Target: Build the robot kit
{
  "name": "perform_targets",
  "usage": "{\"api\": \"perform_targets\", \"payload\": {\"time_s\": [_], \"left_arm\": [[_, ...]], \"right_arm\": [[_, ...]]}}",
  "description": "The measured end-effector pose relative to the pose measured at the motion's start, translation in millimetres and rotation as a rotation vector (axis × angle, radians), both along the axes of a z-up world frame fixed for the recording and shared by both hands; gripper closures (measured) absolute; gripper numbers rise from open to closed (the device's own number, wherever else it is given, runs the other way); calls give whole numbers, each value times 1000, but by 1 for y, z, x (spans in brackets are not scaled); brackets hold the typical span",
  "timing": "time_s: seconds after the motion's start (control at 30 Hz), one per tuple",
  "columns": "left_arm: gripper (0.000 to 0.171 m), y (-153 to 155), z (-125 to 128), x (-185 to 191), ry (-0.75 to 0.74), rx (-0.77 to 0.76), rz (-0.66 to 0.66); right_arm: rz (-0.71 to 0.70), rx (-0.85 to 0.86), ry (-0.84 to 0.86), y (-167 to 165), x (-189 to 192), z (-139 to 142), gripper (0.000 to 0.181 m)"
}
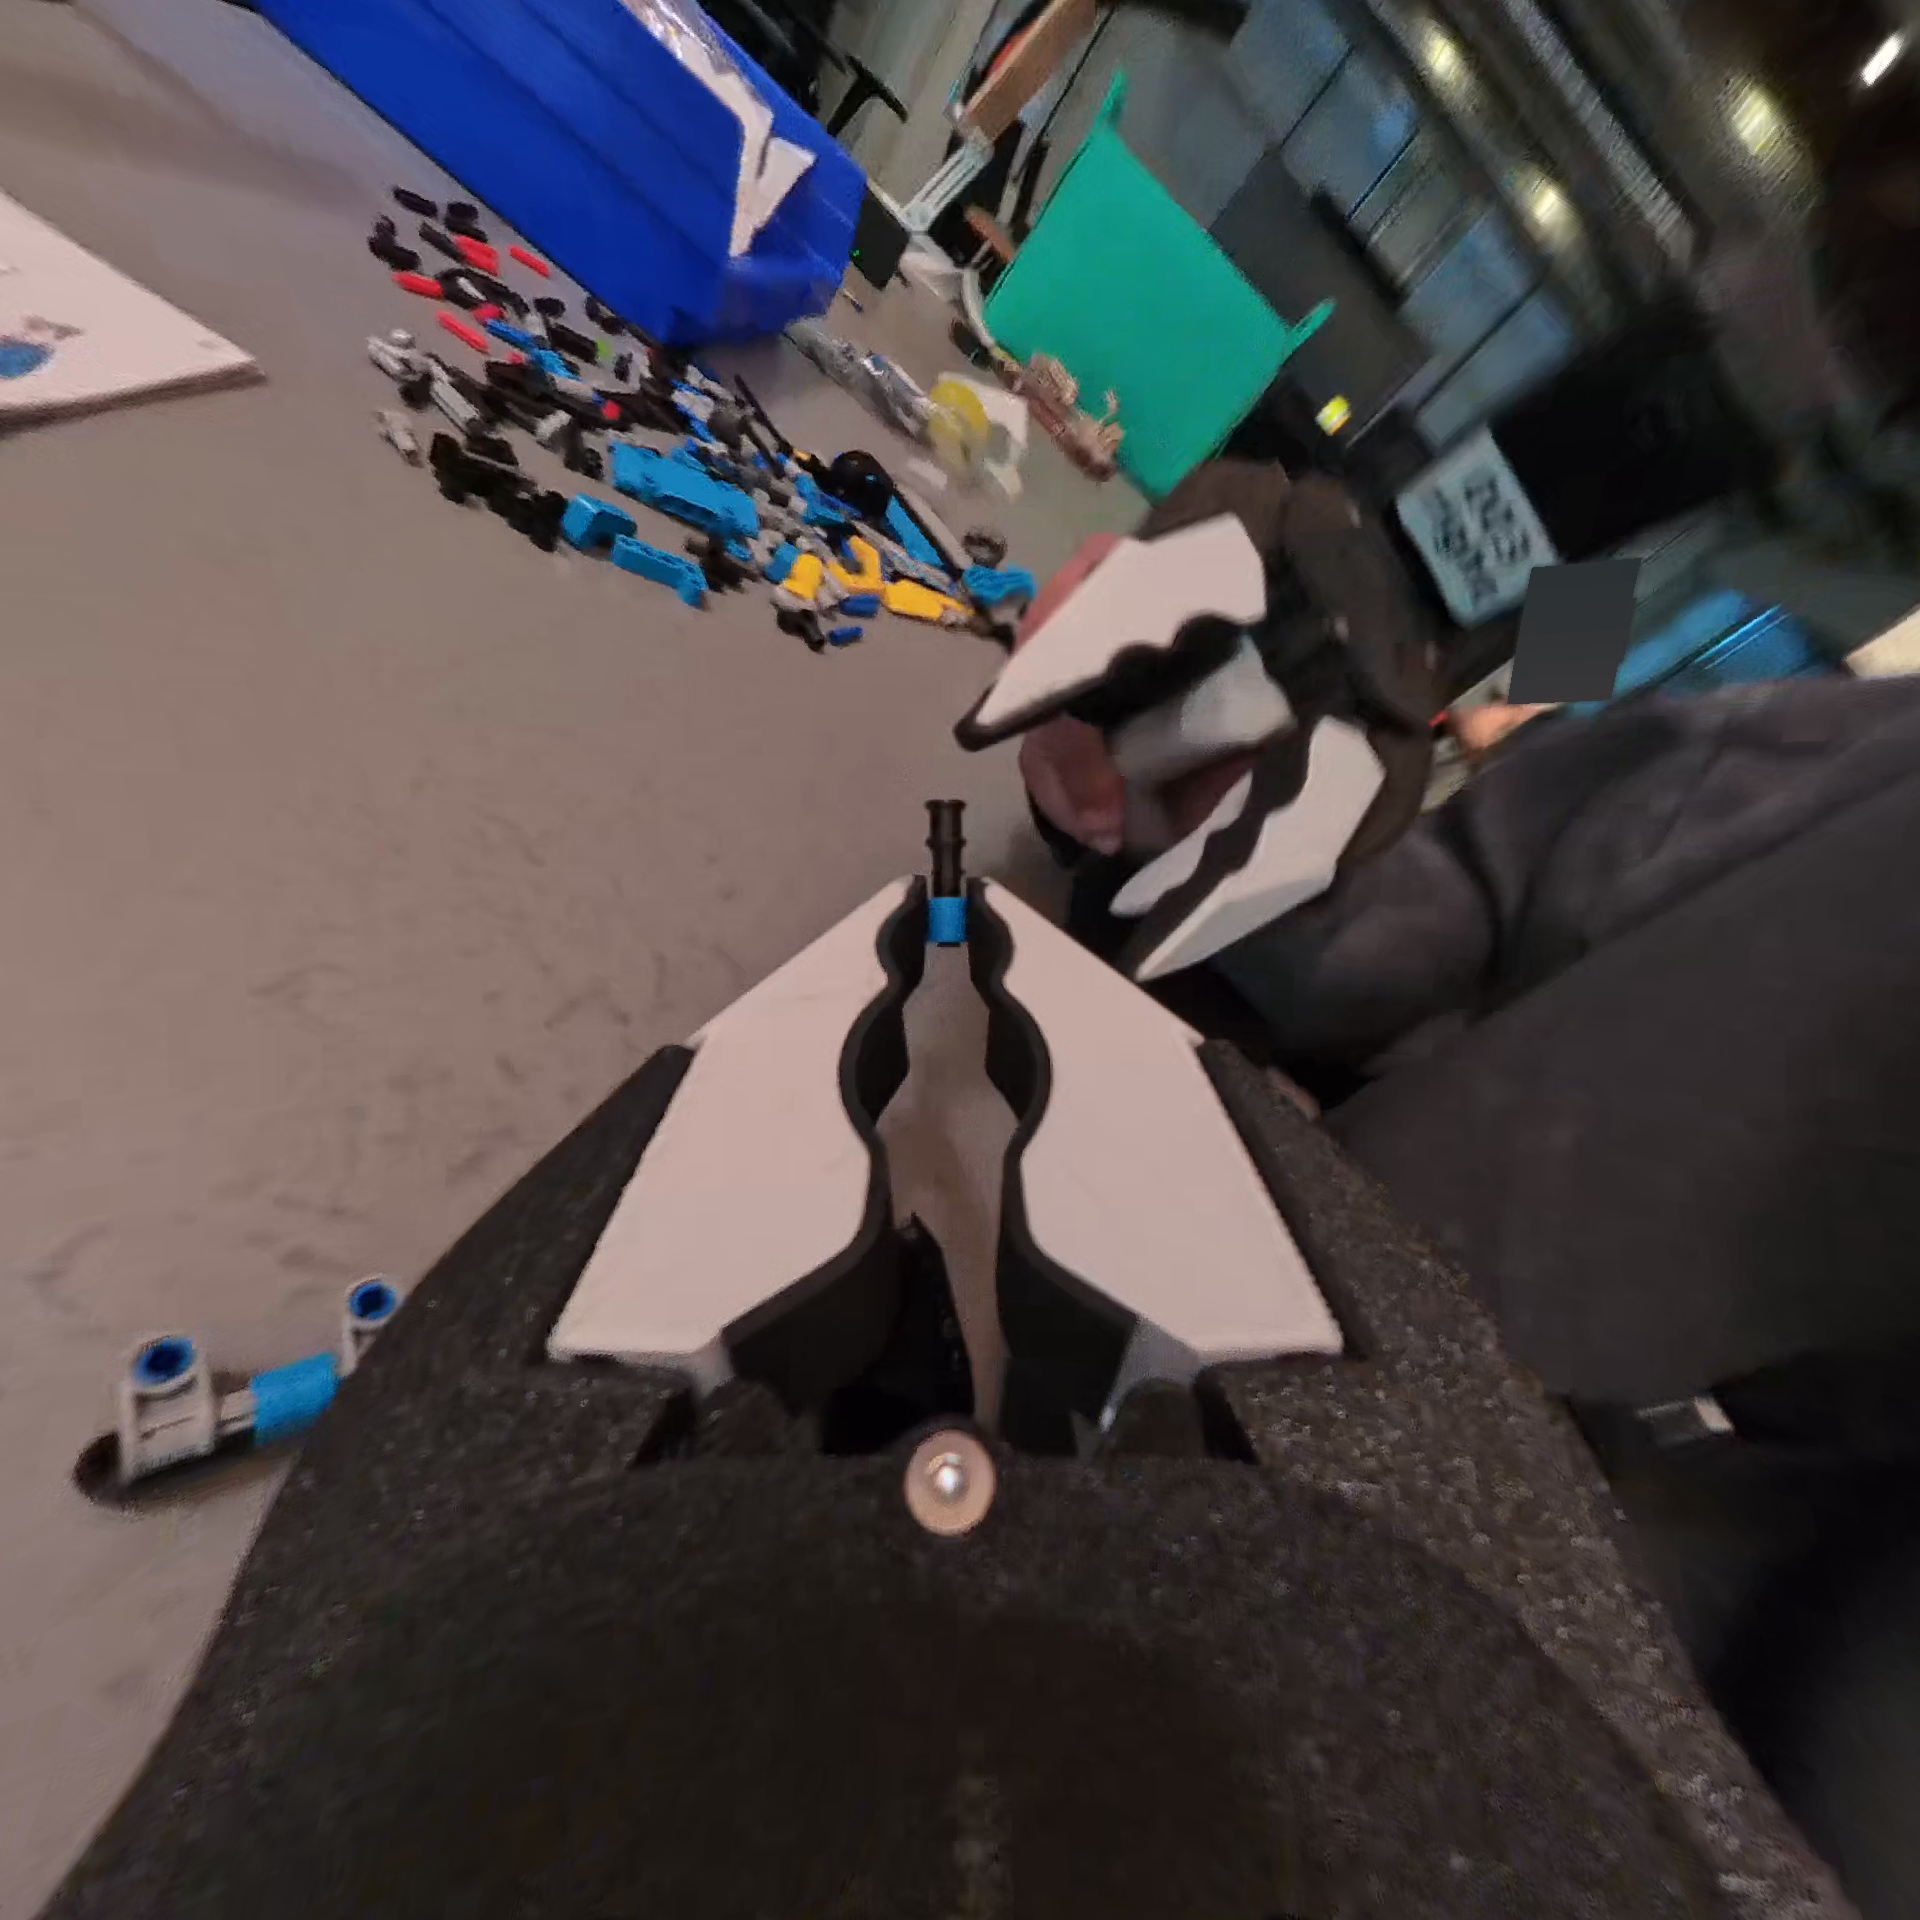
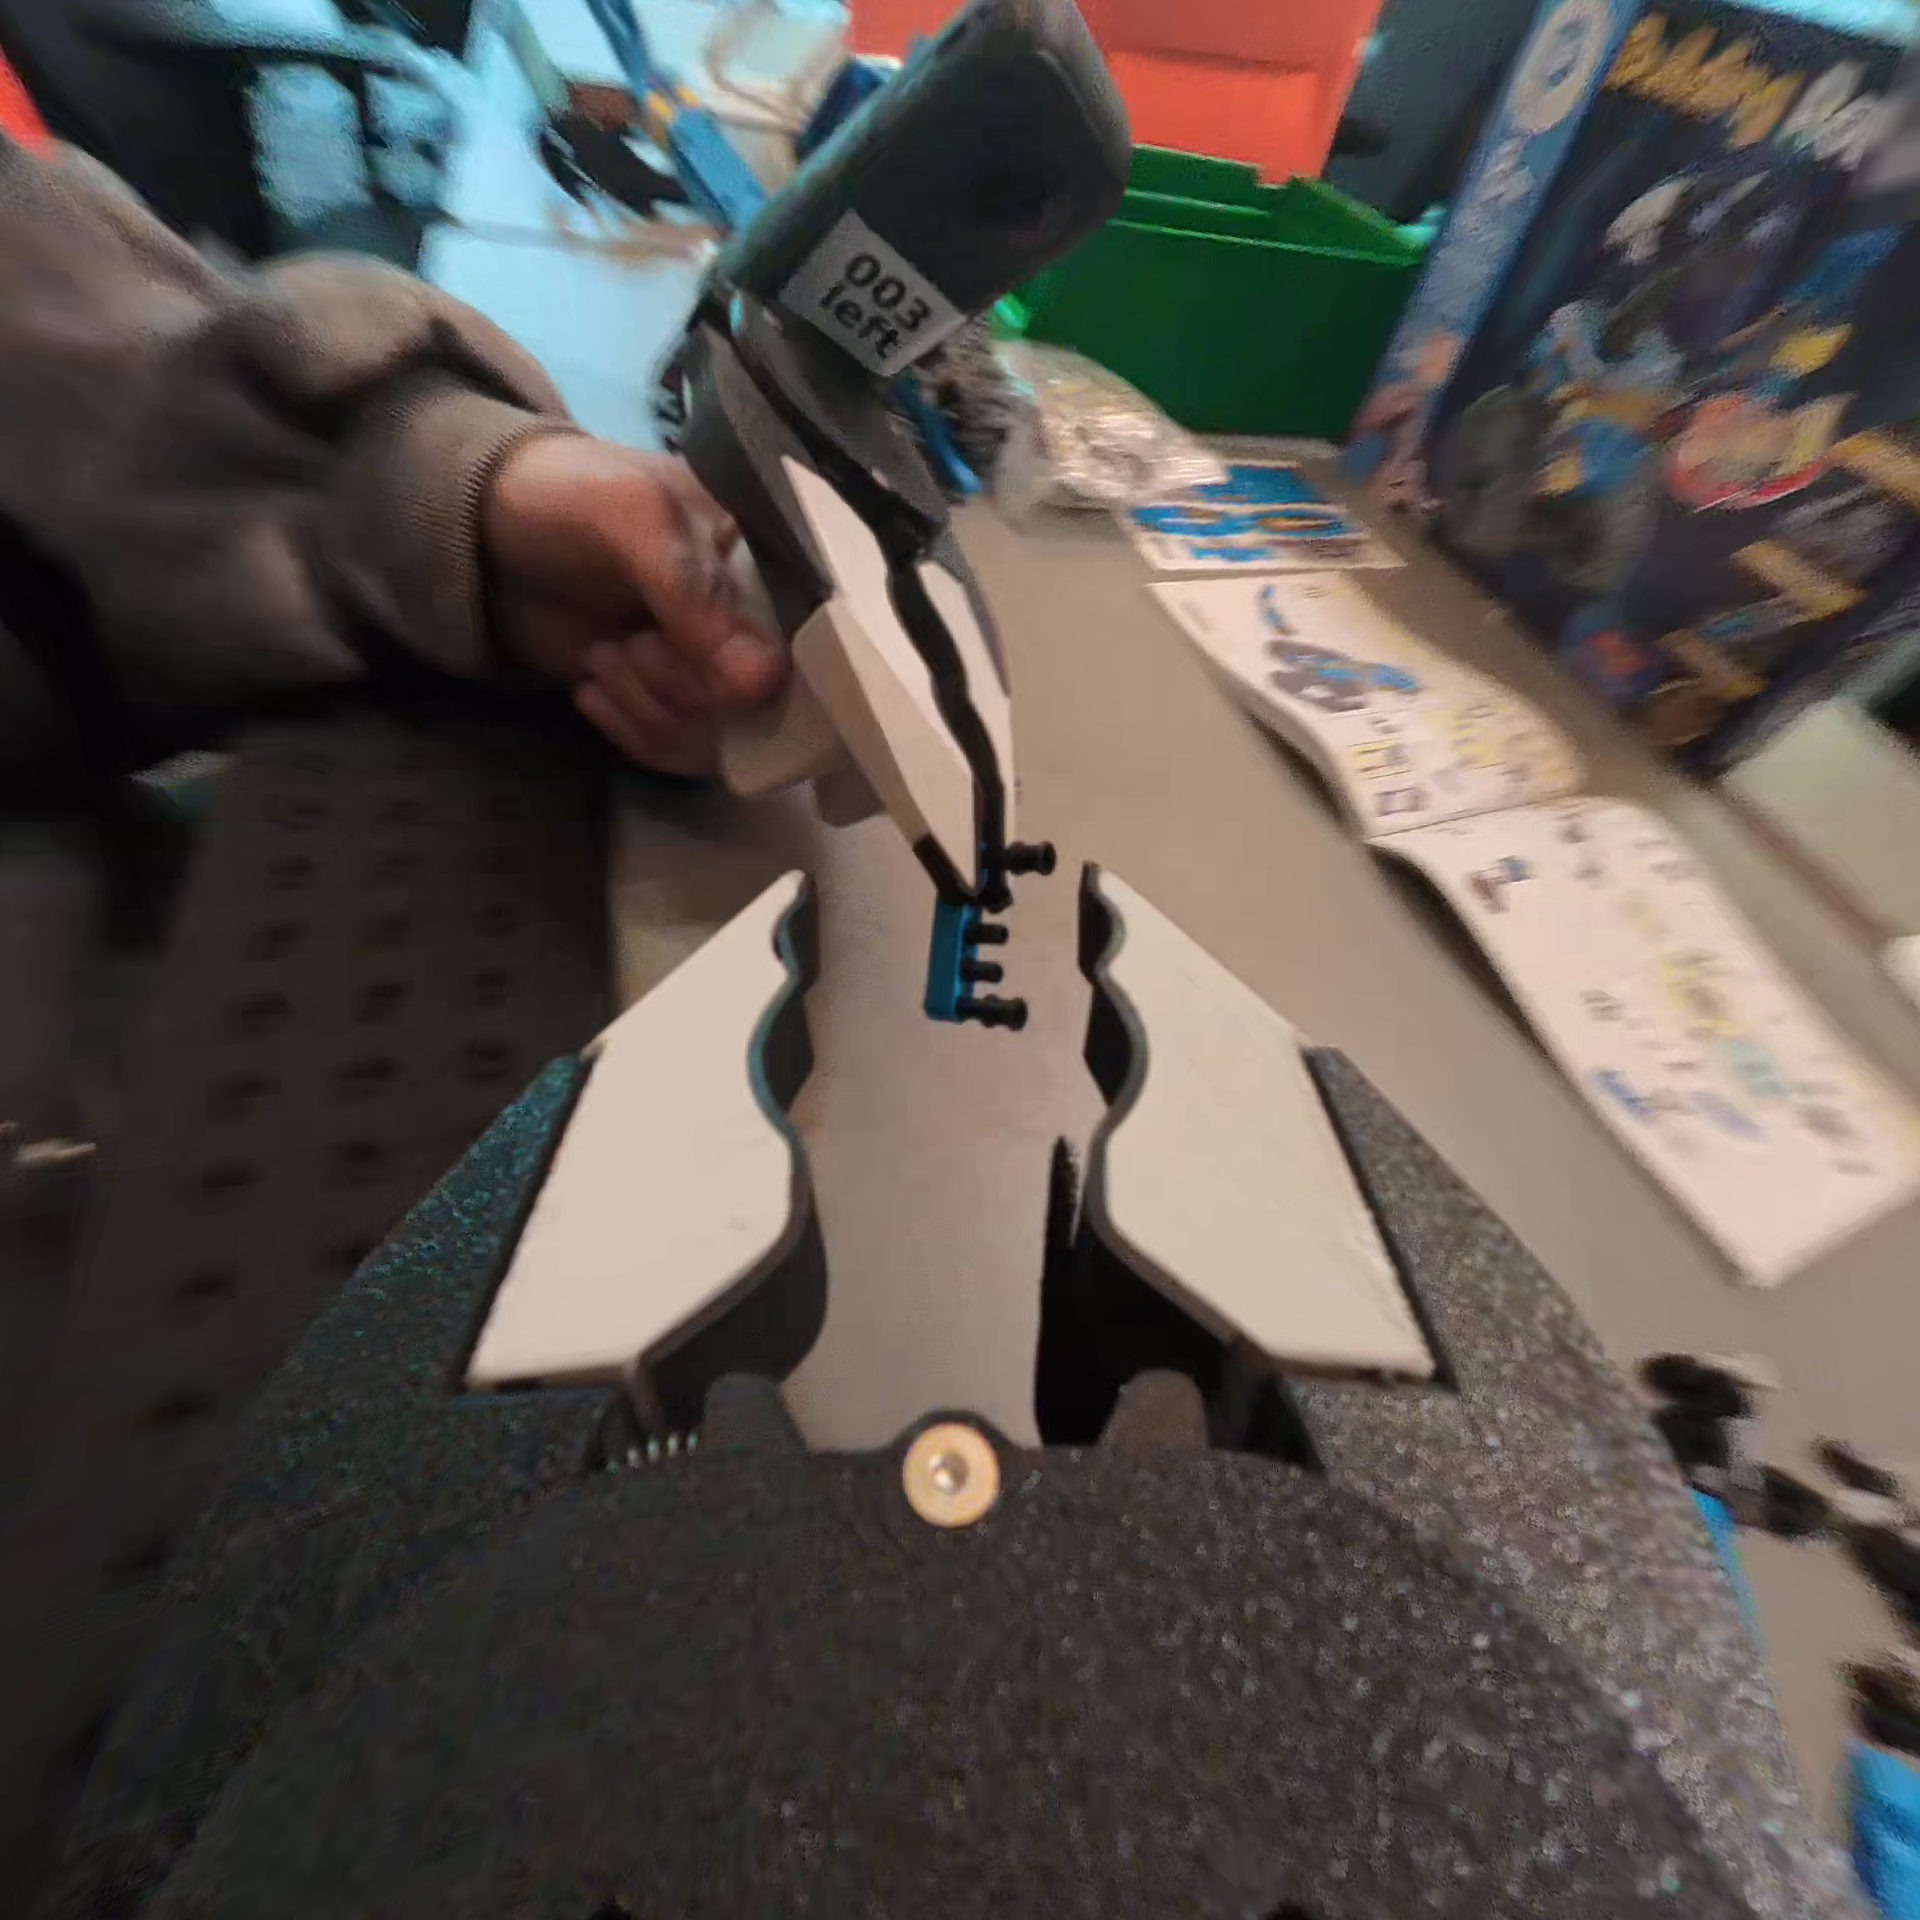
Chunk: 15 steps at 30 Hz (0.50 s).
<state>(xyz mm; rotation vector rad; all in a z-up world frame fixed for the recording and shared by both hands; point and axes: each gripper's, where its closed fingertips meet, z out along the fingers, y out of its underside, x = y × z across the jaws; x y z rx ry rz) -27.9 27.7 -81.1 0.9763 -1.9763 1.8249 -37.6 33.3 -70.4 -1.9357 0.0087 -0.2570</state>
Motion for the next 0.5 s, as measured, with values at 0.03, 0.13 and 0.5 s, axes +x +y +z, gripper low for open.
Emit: {"api": "perform_targets", "payload": {"time_s": [0.03, 0.13, 0.5], "left_arm": [[165, 1, 3, 1, 49, -51, -2], [166, 4, 13, 3, 160, -184, -10], [166, 0, 12, -3, 236, -222, -57]], "right_arm": [[-46, -15, -70, 6, 1, 1, 132], [-127, -62, -154, 18, 7, -3, 132], [-164, -85, -191, 20, 16, -1, 154]]}}
